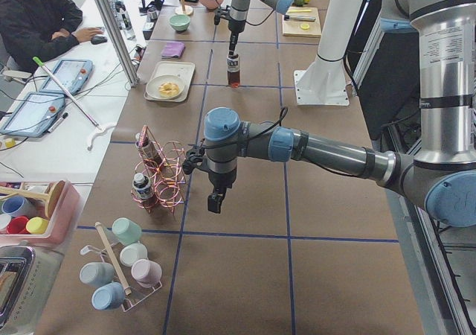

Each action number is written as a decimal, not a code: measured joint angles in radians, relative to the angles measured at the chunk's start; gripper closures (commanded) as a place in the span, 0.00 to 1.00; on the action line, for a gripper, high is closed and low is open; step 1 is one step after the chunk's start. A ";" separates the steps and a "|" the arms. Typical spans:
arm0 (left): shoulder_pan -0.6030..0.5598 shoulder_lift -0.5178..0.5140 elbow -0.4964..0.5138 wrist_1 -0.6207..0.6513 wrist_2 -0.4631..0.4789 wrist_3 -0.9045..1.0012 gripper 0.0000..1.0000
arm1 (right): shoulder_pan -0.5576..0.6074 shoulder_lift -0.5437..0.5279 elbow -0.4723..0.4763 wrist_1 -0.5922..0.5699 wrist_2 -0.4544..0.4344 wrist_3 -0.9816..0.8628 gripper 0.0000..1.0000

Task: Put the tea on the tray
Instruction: 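Lift the bottle and carry it over the white tray beside the bowl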

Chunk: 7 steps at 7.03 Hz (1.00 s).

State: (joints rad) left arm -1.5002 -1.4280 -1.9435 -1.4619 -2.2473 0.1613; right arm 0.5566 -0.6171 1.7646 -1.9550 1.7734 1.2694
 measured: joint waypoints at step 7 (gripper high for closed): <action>-0.003 0.004 0.000 0.001 0.000 0.003 0.00 | 0.265 0.010 -0.253 0.299 0.001 -0.192 1.00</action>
State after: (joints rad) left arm -1.5032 -1.4239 -1.9439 -1.4613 -2.2473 0.1648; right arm 0.8213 -0.6067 1.5116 -1.6562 1.7748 1.0772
